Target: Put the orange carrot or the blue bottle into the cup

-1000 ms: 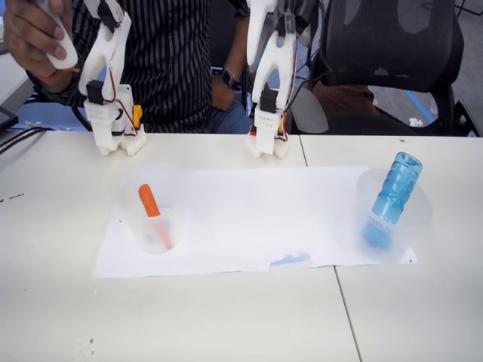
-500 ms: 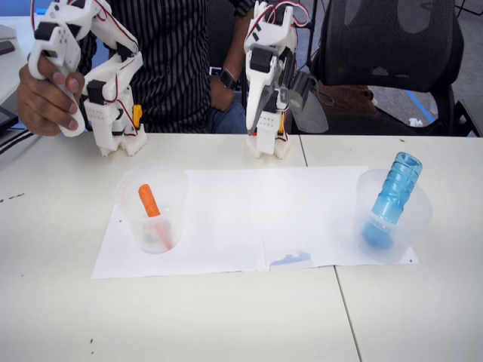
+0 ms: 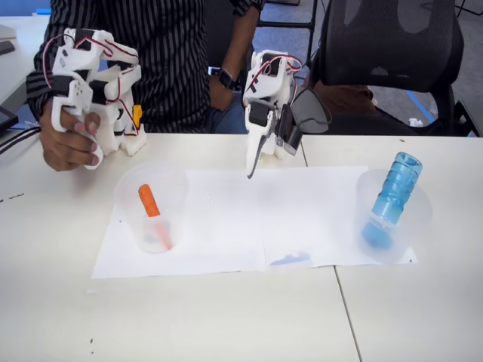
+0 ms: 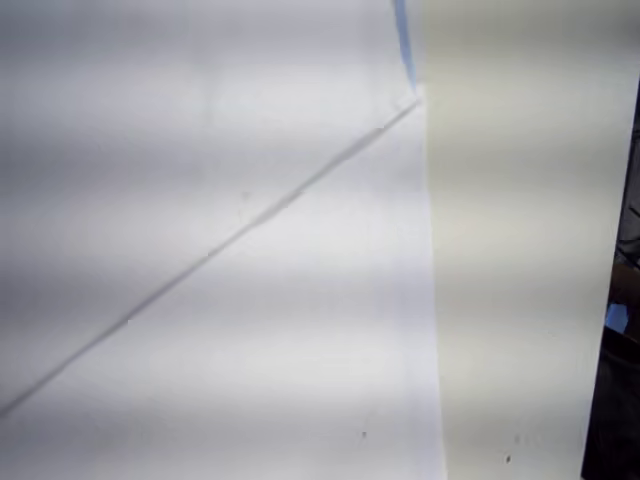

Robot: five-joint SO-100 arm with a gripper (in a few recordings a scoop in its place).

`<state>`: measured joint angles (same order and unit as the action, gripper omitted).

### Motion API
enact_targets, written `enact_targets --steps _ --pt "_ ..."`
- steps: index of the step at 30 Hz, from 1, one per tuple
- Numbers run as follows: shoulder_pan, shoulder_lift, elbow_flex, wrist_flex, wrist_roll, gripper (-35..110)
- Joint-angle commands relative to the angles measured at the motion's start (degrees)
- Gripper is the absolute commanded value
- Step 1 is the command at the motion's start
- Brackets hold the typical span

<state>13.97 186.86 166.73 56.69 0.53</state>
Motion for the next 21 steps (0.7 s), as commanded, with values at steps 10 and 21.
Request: enact_targets --steps 10,21 --pt "-10.3 1.9 7.5 -0.5 0.8 7" --pt "-10.6 1.8 8.3 -0.5 0.8 8"
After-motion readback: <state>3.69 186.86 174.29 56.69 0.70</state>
